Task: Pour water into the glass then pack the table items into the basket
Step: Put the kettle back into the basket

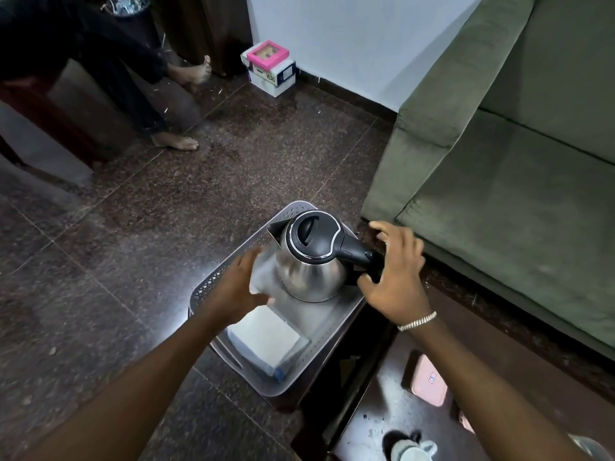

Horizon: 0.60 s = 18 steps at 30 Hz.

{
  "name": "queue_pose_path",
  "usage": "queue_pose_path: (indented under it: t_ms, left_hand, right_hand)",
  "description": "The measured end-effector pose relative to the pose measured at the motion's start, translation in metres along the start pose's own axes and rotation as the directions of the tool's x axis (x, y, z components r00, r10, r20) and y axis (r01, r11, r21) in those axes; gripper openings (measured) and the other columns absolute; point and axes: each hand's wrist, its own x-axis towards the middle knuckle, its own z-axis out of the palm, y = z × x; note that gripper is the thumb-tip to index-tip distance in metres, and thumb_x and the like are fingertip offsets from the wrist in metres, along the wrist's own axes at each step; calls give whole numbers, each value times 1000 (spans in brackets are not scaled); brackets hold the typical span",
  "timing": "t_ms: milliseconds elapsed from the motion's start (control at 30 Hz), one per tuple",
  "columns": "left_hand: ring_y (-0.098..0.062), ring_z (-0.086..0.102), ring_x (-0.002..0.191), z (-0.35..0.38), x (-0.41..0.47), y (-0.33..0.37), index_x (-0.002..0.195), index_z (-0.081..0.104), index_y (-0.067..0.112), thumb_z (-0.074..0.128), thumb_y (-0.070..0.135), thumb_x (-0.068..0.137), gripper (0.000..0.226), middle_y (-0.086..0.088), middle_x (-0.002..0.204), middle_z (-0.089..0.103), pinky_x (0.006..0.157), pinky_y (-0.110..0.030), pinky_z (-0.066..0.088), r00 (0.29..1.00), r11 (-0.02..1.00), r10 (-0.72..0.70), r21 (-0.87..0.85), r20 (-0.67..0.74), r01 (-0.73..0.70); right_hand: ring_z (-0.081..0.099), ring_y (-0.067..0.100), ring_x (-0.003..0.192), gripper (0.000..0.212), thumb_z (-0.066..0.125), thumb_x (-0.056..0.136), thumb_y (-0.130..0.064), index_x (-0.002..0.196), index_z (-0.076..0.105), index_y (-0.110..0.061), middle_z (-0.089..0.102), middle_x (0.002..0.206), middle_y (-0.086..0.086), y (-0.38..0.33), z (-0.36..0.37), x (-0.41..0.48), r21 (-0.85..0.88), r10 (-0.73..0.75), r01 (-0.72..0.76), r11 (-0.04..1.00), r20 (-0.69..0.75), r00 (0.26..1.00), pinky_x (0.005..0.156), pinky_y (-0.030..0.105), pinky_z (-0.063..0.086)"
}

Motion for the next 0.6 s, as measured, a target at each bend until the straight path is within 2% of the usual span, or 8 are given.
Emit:
queue_pose_path:
  t_ms: [100, 133, 200, 300, 367, 500, 567, 600]
  left_hand:
    - [-34, 58, 130, -1, -12, -25, 153, 37, 15, 90, 26, 78, 92, -16, 150, 52, 100, -37, 49, 991, 909, -126, 407, 53, 94]
    - [-35, 58, 128, 2, -16, -31, 150, 37, 15, 87, 30, 80, 87, -17, 148, 53, 99, -39, 49, 985, 859, -161, 501, 68, 106]
    - [-39, 52, 131, 10, -24, -39, 145, 38, 14, 84, 34, 83, 80, -20, 148, 49, 102, -45, 50, 974, 790, -216, 598, 67, 135]
    - [-42, 49, 131, 21, -27, -44, 136, 44, 10, 81, 37, 86, 67, -22, 141, 55, 103, -49, 48, 961, 739, -275, 644, 15, 201]
    - [-40, 54, 125, 18, -22, -42, 124, 54, 8, 76, 36, 90, 50, -20, 129, 66, 103, -46, 47, 955, 728, -295, 645, -9, 231]
    - [-40, 56, 124, 8, -18, -35, 104, 68, 4, 65, 35, 95, 32, -21, 123, 67, 108, -44, 38, 929, 769, -367, 579, 55, 270]
    - [-42, 62, 115, 2, -18, -27, 93, 70, -3, 64, 30, 95, 33, -26, 107, 67, 93, -40, 44, 909, 840, -405, 432, 98, 328]
    - [-40, 68, 100, -1, -19, -24, 86, 70, -6, 65, 26, 95, 34, -27, 93, 68, 79, -35, 45, 902, 875, -418, 314, 106, 368]
  right_hand:
    - [46, 26, 108, 68, 69, 69, -25, 133, 49, -19, 50, 119, 5, -19, 5, -40, -66, -186, 175, 982, -233, 954, 97, 39, 35]
    - [47, 25, 106, 59, 69, 74, -25, 130, 51, -16, 51, 117, 4, -29, 16, -56, -15, -241, 243, 970, -209, 948, 97, 39, 37]
    - [49, 23, 102, 44, 65, 83, -26, 124, 54, -17, 51, 113, 2, -48, 45, -87, 69, -259, 259, 963, -6, 966, 91, 41, 45]
    - [51, 23, 111, 38, 54, 90, -35, 125, 53, -19, 50, 119, 0, -66, 92, -118, 43, -109, 100, 994, 397, 911, 95, 42, 48]
    - [50, 27, 117, 41, 51, 92, -37, 128, 52, -17, 50, 124, 4, -70, 114, -124, -32, -49, 77, 996, 526, 849, 99, 43, 45]
    - [48, 32, 120, 52, 57, 89, -41, 133, 47, -15, 51, 129, 8, -76, 138, -128, -189, -2, 133, 973, 570, 822, 99, 47, 42]
    - [46, 32, 123, 64, 62, 87, -43, 140, 40, -15, 48, 133, 7, -77, 140, -128, -216, 18, 125, 968, 560, 828, 101, 48, 40]
    - [46, 32, 124, 68, 63, 86, -42, 143, 38, -16, 48, 135, 7, -77, 140, -127, -221, 26, 116, 968, 549, 835, 101, 49, 40]
